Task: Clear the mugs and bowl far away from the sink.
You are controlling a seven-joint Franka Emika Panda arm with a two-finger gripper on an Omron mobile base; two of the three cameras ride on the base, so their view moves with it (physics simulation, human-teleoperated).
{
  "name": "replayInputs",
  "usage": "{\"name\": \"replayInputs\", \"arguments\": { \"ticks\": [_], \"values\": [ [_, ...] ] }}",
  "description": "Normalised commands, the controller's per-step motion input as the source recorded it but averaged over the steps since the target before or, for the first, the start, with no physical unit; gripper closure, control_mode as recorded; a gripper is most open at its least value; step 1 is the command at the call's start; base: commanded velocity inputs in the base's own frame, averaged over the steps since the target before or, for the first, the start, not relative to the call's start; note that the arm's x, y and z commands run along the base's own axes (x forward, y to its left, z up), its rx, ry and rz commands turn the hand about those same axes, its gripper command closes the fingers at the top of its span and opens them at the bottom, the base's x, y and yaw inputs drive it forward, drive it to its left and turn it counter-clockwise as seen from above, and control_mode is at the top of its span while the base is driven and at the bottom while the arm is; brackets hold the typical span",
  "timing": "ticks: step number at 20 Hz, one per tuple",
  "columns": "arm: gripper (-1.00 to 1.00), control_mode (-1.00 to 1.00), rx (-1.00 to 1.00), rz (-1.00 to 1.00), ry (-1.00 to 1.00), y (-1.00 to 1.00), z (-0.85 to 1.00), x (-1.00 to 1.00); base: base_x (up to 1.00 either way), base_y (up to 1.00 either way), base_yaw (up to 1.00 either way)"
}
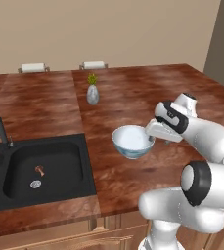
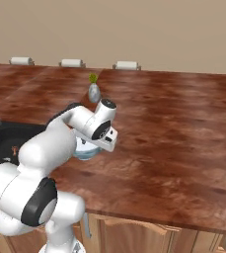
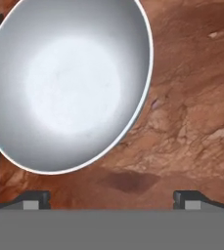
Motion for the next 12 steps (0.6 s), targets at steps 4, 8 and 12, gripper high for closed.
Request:
{"name": "replayInputs", "arguments": {
  "ticks": [4,8,12],
  "values": [
    [-1.00,-1.00,0.01,0.00,0.02,0.00,-0.21,0.18,0.00,0.00,0.00],
    [-1.00,-1.00,0.01,0.00,0.01,0.00,-0.20,0.19,0.00,0.00,0.00],
    [-1.00,-1.00,0.00,0.00,0.00,0.00,-0.29,0.19,0.00,0.00,0.00]
  ]
}}
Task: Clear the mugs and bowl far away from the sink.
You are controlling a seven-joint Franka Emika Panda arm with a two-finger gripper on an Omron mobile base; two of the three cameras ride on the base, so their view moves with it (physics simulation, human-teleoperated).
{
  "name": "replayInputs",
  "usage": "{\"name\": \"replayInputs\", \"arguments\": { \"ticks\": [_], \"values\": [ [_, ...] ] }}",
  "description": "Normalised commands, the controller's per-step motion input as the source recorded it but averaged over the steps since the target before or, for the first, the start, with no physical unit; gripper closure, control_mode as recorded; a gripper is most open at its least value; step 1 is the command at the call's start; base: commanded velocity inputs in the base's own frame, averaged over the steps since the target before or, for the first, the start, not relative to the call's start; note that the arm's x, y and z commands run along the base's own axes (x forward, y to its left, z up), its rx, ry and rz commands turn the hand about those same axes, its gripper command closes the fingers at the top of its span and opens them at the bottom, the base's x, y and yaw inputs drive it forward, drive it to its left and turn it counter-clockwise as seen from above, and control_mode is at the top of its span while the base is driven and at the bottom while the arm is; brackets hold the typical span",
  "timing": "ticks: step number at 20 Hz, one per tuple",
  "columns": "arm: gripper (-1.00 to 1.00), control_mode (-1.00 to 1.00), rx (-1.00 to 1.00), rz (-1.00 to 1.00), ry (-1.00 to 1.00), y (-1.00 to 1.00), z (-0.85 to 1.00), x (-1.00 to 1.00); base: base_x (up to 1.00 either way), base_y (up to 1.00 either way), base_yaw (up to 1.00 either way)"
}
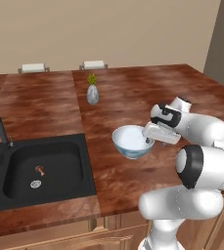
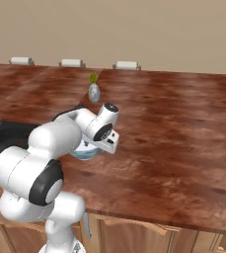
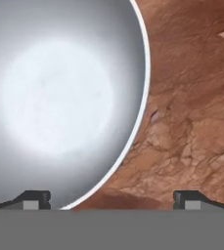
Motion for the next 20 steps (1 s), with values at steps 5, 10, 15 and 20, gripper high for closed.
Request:
{"name": "replayInputs", "arguments": {
  "ticks": [5,10,15,20],
  "values": [
    [-1.00,-1.00,0.00,0.00,0.02,0.00,-0.29,0.16,0.00,0.00,0.00],
    [-1.00,-1.00,0.00,0.00,0.02,0.00,-0.24,0.20,0.00,0.00,0.00],
    [-1.00,-1.00,0.00,0.00,0.01,0.00,-0.21,0.23,0.00,0.00,0.00],
    [-1.00,-1.00,0.00,0.00,0.00,0.01,-0.18,0.17,0.00,0.00,0.00]
  ]
}}
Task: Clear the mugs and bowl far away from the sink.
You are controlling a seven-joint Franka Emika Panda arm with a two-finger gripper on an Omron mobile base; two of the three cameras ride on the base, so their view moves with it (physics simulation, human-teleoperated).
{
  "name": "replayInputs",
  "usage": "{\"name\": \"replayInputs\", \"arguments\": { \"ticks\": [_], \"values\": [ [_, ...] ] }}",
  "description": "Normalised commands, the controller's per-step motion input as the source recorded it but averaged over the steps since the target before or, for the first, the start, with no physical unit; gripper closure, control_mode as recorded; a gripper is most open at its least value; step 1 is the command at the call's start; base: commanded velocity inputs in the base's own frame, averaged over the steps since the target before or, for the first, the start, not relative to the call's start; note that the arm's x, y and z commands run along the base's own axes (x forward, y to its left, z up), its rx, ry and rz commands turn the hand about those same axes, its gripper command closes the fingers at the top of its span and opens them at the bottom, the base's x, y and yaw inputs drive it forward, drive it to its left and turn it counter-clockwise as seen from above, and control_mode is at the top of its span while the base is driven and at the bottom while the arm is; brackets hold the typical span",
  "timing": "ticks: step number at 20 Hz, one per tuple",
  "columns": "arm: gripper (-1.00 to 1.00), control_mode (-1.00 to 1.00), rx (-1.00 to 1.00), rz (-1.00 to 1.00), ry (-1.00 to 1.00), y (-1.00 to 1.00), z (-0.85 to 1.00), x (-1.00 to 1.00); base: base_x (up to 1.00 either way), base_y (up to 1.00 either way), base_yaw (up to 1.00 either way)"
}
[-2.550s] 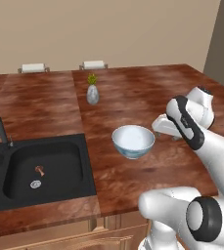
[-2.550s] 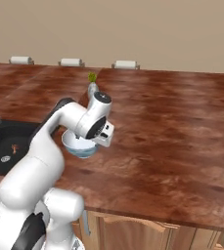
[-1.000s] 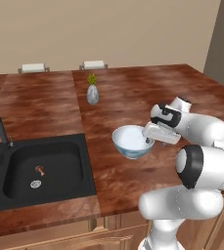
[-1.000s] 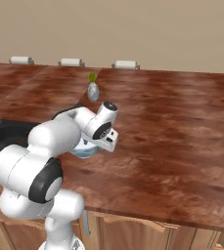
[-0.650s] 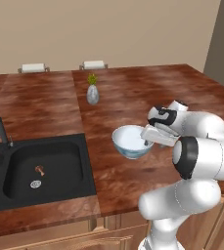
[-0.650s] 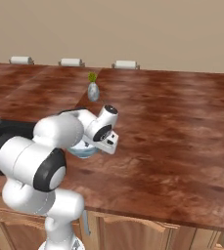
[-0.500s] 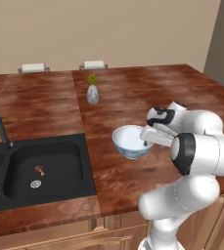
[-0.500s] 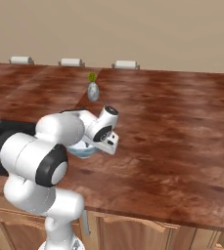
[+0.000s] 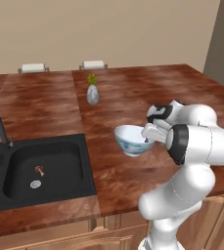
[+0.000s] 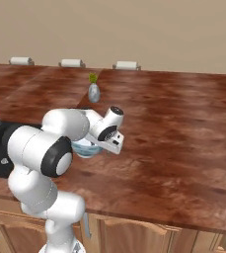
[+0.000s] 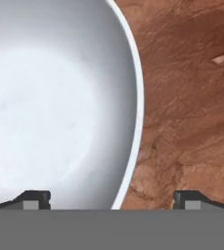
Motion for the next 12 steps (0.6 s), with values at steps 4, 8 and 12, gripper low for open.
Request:
{"name": "replayInputs", "arguments": {
  "ticks": [4,8,12],
  "values": [
    [1.00,-1.00,0.00,0.00,0.00,0.23,-0.18,0.05,0.00,0.00,0.00],
    [1.00,-1.00,0.00,0.00,0.02,0.23,-0.22,0.00,0.00,0.00,0.00],
    [1.00,-1.00,0.00,0.00,0.06,0.27,-0.27,0.00,0.00,0.00,0.00]
  ]
}}
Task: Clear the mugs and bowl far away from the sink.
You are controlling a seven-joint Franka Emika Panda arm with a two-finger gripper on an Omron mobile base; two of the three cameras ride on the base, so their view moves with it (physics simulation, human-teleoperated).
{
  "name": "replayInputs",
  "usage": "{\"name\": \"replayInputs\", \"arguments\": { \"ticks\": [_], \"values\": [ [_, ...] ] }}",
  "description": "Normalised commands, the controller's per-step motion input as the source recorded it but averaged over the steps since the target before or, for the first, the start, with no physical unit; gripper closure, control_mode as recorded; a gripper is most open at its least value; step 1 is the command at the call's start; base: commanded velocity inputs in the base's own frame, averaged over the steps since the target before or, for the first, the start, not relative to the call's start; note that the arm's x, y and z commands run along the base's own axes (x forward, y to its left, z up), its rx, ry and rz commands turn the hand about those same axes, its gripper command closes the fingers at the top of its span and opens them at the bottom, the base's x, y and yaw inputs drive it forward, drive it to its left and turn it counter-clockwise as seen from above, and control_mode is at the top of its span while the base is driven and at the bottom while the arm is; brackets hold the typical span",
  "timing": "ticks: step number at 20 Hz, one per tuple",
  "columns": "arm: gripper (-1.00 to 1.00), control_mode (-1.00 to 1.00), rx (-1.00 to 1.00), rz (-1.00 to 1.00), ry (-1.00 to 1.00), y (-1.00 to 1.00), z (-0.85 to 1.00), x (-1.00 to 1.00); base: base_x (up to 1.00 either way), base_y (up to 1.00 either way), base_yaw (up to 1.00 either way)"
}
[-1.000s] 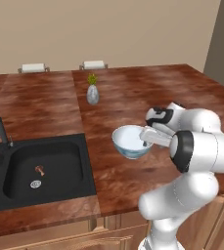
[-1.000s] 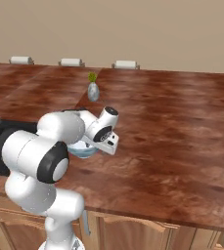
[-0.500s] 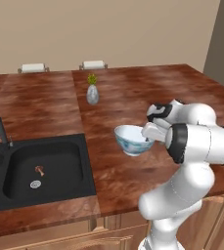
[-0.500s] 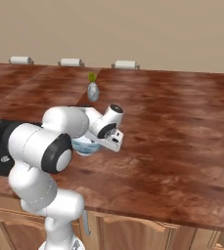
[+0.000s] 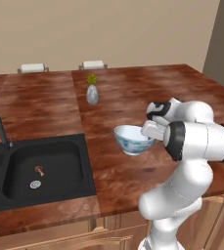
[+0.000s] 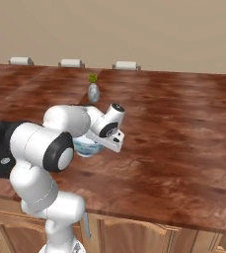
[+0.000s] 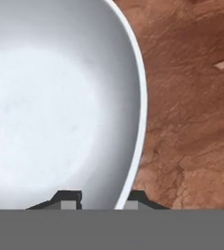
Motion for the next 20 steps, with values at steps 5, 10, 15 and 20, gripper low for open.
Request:
{"name": "replayInputs", "arguments": {
  "ticks": [5,10,15,20],
  "values": [
    [1.00,-1.00,0.03,-0.06,0.05,0.36,0.04,-0.37,0.00,0.00,0.00],
    [1.00,-1.00,0.01,-0.23,0.00,0.27,0.76,-0.57,0.00,0.00,0.00],
    [1.00,-1.00,0.00,-0.32,0.00,0.23,0.91,-0.49,0.00,0.00,0.00],
    [1.00,-1.00,-0.10,-0.39,0.00,0.17,0.68,-0.50,0.00,0.00,0.00]
  ]
}}
